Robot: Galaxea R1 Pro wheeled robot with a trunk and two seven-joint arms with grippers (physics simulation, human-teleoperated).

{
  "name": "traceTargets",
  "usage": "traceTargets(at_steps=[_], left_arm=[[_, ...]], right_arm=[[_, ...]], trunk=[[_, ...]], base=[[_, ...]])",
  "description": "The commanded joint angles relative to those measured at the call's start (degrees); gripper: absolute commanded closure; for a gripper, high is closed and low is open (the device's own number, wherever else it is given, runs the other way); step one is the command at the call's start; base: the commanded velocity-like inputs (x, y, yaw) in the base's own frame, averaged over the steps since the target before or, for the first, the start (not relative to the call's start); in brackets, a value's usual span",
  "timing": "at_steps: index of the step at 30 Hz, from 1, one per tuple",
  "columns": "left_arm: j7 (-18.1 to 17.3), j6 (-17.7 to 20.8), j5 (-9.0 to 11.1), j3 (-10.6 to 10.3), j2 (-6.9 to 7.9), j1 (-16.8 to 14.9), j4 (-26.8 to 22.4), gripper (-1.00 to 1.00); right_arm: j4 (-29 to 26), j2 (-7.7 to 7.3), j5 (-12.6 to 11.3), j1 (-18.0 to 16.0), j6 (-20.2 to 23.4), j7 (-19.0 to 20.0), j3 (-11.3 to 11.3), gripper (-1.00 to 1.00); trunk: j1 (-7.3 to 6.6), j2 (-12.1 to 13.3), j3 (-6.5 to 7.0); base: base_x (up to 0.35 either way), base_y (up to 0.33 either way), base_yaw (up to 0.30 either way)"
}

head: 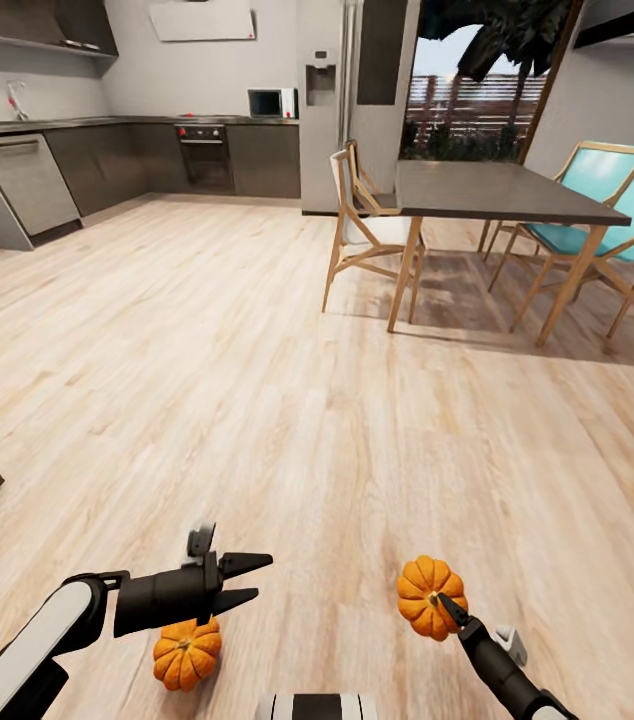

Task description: Place each of the two pumpkins and all three candles from the living room inside a cabinet in the living room (use any cabinet), then make sure every cabinet is closed, and position the cauldron so it is next to a table in the living room.

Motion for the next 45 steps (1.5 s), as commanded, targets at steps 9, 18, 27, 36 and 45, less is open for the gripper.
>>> traceTargets(at_steps=[9, 18, 27, 36, 45], left_arm=[[0.3, 0.0, -0.7, 1.8, 0.05, 0.0, 0.1, -1.00], [0.3, 0.0, -0.6, 1.9, 0.04, 0.0, 0.1, -1.00], [0.3, 0.0, -0.6, 1.9, -0.04, 0.0, 0.0, -1.00], [0.3, 0.0, -0.9, 1.9, -0.04, 0.0, 0.0, -1.00], [0.3, 0.0, -1.1, 2.0, -0.04, 0.0, 0.1, -1.00]], right_arm=[[0.0, -0.04, -0.6, 0.0, 0.3, 0.3, 0.4, 1.00], [0.0, 0.05, -0.6, 0.0, -0.1, 0.3, 0.4, 1.00], [0.0, 0.05, -0.6, 0.0, -0.4, 0.3, 0.4, 1.00], [0.0, 0.05, -0.6, 0.0, -0.4, 0.2, 0.4, 1.00], [0.0, 0.05, -0.6, 0.0, -0.4, 0.3, 0.4, 1.00]], trunk=[[-0.24, 0.1, 1.96], [-1.25, 1.8, 3.78], [-3.22, 5.4, 5.40], [-4.54, 7.8, 6.48], [-4.54, 7.8, 6.48]], base=[[0.000, 0.000, 0.006], [0.000, 0.000, 0.239], [0.000, 0.000, 0.242], [0.000, 0.000, 0.019], [0.000, -0.137, 0.015]])
